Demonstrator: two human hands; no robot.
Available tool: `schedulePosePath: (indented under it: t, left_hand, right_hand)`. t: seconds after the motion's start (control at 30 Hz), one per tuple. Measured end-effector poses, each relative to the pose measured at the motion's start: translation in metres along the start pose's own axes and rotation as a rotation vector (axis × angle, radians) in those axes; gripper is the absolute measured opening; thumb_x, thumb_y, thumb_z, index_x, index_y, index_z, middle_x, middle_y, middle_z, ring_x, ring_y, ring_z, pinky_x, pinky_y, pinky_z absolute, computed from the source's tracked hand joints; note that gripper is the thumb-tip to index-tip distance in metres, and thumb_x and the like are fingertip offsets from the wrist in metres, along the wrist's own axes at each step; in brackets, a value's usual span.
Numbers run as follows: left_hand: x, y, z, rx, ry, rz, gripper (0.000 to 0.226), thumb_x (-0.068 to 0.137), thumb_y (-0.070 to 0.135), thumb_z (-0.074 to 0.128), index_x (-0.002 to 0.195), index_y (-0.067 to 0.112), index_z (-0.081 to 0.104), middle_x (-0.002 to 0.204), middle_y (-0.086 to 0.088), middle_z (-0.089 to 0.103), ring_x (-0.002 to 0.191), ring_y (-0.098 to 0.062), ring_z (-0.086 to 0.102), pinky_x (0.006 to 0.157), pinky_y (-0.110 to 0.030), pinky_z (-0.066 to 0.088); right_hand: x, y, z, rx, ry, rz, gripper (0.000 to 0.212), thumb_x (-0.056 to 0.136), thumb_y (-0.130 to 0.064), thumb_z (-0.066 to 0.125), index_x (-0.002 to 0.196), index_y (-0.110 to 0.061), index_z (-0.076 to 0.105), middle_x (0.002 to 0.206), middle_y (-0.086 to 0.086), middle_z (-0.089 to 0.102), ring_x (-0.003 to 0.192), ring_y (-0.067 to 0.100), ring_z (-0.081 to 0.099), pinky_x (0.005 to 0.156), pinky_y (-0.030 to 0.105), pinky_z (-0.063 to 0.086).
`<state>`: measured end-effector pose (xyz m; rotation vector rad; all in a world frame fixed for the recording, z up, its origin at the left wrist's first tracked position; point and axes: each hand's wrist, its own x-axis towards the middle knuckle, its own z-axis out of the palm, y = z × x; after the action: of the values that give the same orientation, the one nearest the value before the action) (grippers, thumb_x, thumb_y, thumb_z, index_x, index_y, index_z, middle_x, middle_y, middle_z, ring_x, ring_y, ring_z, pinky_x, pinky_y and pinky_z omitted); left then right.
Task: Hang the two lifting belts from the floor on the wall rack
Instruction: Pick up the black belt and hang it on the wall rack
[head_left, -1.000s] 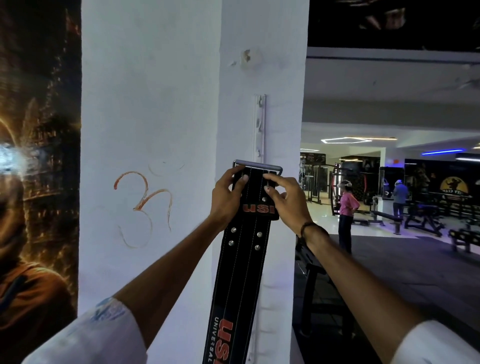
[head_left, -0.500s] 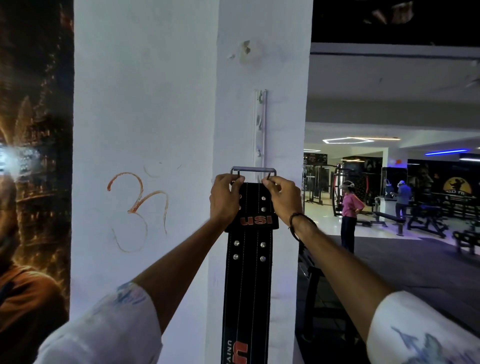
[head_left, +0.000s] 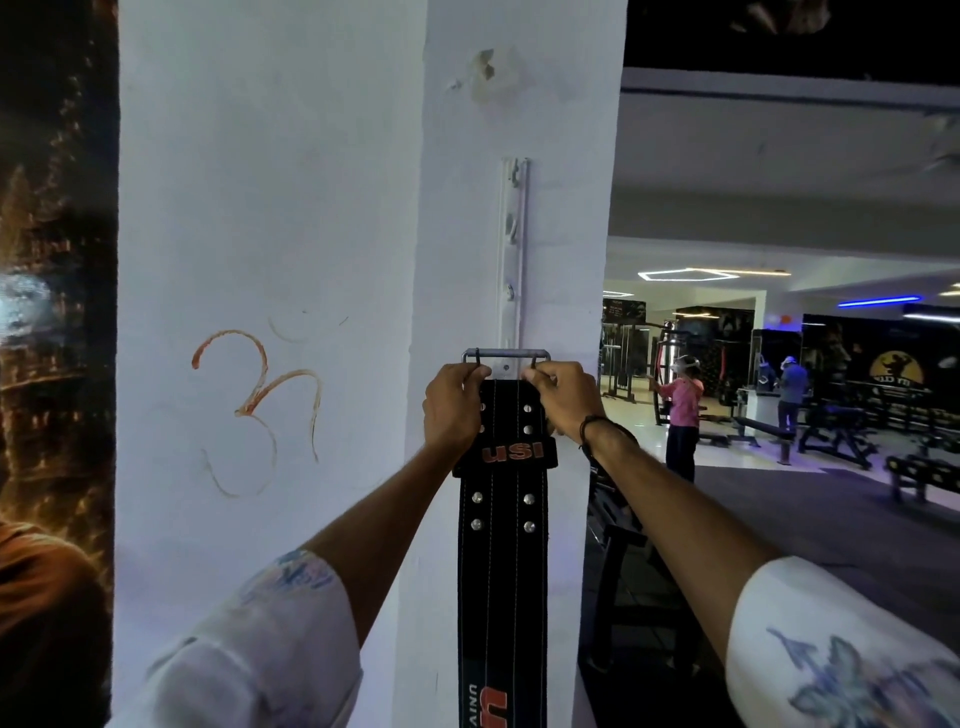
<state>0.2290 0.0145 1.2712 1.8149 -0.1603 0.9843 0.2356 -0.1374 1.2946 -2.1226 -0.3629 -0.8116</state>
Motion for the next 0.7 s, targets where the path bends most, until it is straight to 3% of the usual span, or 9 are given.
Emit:
schedulePosePath:
  t: [0.2,0.33,0.4,0.5,0.6,0.7]
  left_hand:
    - [-0.006,-0.002,0.003,-0.009,0.11,0.071,0.027,0.102,0.032,0.05,0.111,0.016,0.07,0.115,-0.002,0.069,0.096,-0.018,0.062,0.082,-0.029,0.038]
    - [0.014,0.016,-0.004,-0.012,0.122,0.096,0.027,0.102,0.031,0.049,0.108,0.016,0.07,0.109,-0.001,0.069,0.087,-0.016,0.057,0.08,-0.031,0.038]
    - [0.024,0.019,-0.005,0.048,0.065,0.064,0.028,0.102,0.031,0.048,0.106,0.017,0.071,0.105,-0.003,0.07,0.086,-0.018,0.057,0.077,-0.031,0.037]
    - [0.018,0.008,-0.001,0.103,-0.015,0.024,0.028,0.102,0.032,0.048,0.106,0.018,0.072,0.103,-0.005,0.071,0.088,-0.022,0.06,0.075,-0.03,0.034]
    - [0.008,0.001,0.0,0.084,-0.014,0.025,0.029,0.102,0.035,0.047,0.109,0.019,0.07,0.107,-0.003,0.069,0.089,-0.017,0.054,0.078,-0.03,0.033]
    - [0.006,-0.003,0.001,0.017,-0.022,0.016,0.034,0.102,0.042,0.046,0.113,0.021,0.07,0.116,-0.001,0.069,0.102,-0.021,0.061,0.082,-0.03,0.036]
  right_hand:
    - [-0.012,-0.002,0.004,-0.036,0.047,-0.037,0.029,0.101,-0.033,0.045,0.095,-0.01,0.062,0.084,0.01,0.068,0.079,0.03,0.062,0.058,0.033,0.034]
    - [0.004,-0.02,-0.003,-0.023,0.073,-0.047,0.027,0.102,-0.032,0.043,0.096,-0.012,0.061,0.084,0.009,0.066,0.079,0.031,0.061,0.059,0.032,0.038]
    - [0.015,-0.022,-0.006,-0.036,0.034,-0.007,0.028,0.101,-0.033,0.043,0.094,-0.013,0.061,0.082,0.01,0.066,0.077,0.034,0.064,0.061,0.033,0.048]
    - [0.013,-0.01,0.001,-0.045,-0.048,0.054,0.027,0.1,-0.034,0.043,0.093,-0.017,0.064,0.083,0.013,0.069,0.073,0.038,0.068,0.073,0.052,0.06]
    - [0.004,-0.002,0.004,-0.017,-0.029,0.047,0.027,0.1,-0.037,0.044,0.093,-0.019,0.062,0.081,0.012,0.069,0.068,0.036,0.068,0.068,0.052,0.06]
    - [0.004,-0.001,0.002,0.006,-0.027,0.046,0.027,0.1,-0.041,0.046,0.093,-0.02,0.062,0.085,0.013,0.071,0.067,0.035,0.069,0.063,0.049,0.061]
